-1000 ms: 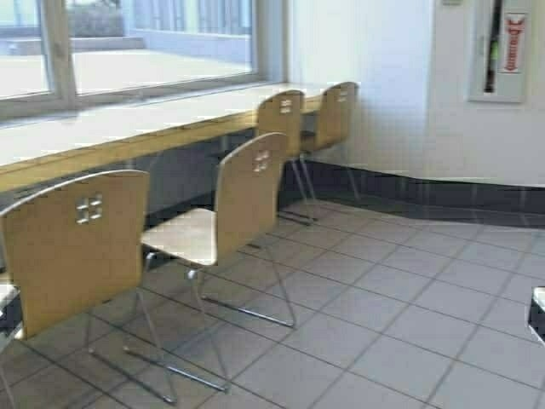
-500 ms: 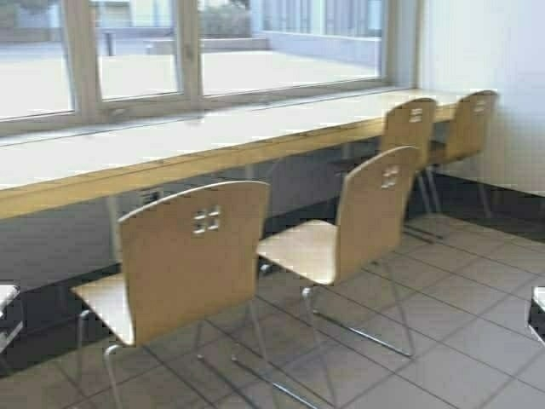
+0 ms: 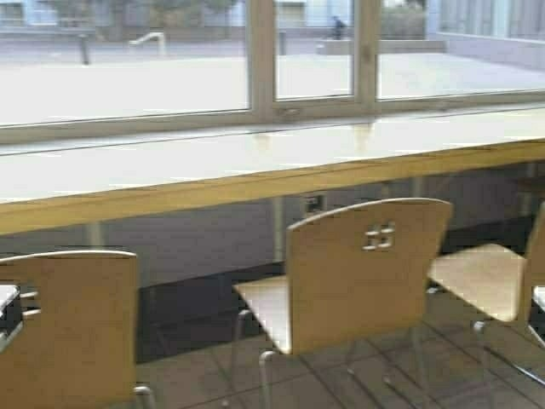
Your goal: Push the chairs under the table
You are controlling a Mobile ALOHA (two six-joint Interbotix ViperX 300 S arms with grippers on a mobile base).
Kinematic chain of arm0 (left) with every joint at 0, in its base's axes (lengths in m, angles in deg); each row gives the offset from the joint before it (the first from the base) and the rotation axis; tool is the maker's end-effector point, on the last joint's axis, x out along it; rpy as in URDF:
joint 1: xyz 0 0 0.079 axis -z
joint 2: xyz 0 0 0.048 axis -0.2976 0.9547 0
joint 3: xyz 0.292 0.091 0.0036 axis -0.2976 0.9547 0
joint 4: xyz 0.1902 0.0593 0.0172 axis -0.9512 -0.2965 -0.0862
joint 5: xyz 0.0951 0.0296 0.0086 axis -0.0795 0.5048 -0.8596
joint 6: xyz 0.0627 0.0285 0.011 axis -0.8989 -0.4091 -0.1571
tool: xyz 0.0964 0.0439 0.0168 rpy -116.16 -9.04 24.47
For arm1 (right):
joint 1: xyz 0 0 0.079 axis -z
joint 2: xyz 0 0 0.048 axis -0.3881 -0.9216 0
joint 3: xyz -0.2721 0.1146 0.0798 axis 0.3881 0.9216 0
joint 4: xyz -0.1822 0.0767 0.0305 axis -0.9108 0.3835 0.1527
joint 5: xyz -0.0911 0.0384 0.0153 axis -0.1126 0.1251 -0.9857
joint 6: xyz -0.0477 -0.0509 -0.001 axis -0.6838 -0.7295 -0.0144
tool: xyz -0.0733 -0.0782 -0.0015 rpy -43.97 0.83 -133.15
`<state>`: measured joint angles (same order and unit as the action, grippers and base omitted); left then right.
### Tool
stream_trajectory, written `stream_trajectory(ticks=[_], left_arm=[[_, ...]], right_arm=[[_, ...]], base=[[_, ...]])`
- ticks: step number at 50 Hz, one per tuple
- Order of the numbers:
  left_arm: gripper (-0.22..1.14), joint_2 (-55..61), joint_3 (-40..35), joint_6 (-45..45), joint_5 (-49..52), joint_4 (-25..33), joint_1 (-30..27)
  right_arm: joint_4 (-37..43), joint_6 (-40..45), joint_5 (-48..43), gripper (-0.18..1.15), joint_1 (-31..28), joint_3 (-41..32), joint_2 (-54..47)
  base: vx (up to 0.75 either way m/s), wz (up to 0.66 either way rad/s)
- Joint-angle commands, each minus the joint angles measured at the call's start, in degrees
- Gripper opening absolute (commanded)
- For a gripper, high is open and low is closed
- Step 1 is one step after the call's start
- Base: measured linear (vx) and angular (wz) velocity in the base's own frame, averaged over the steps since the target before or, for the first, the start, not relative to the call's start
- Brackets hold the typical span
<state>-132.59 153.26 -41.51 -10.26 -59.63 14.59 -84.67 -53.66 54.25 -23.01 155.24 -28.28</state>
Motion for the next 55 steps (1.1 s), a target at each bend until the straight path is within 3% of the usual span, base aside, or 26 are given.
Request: stream_trajectory(ticks=[1,13,27,37,47,55], left_arm=[[0.03,0.35,-0.62,0.18,-0.18,0.09,0.00],[0.03,0.35,-0.35,1.05,-0.18,0.18,0.00],[0.04,5.62,0.70,13.71,3.25,2.99,4.83],[0.04,18.54,-0.70,23.12,2.64,4.04,11.60],[0.04,38.85,-5.98,27.33,-2.72,7.82,14.15],[0.04,53.09,-9.76,31.38,-5.98,10.20,15.91]], right_arm=[[0.09,0.09,-0.18,0.04,0.00,-1.05,-0.97],[0.09,2.11,2.20,0.04,-2.20,-1.23,-1.76],[0.44,4.22,5.89,0.04,-14.50,-5.10,-10.99],[10.81,4.13,5.89,0.04,-23.12,-11.78,-27.60],[24.17,4.13,6.06,0.05,-23.64,-18.28,-48.52],[29.27,4.04,6.06,0.05,-24.79,-24.26,-61.79]], base=[[0.15,0.61],[0.14,0.58],[0.11,0.39],[0.08,0.22],[0.05,0.12],[0.03,0.04]])
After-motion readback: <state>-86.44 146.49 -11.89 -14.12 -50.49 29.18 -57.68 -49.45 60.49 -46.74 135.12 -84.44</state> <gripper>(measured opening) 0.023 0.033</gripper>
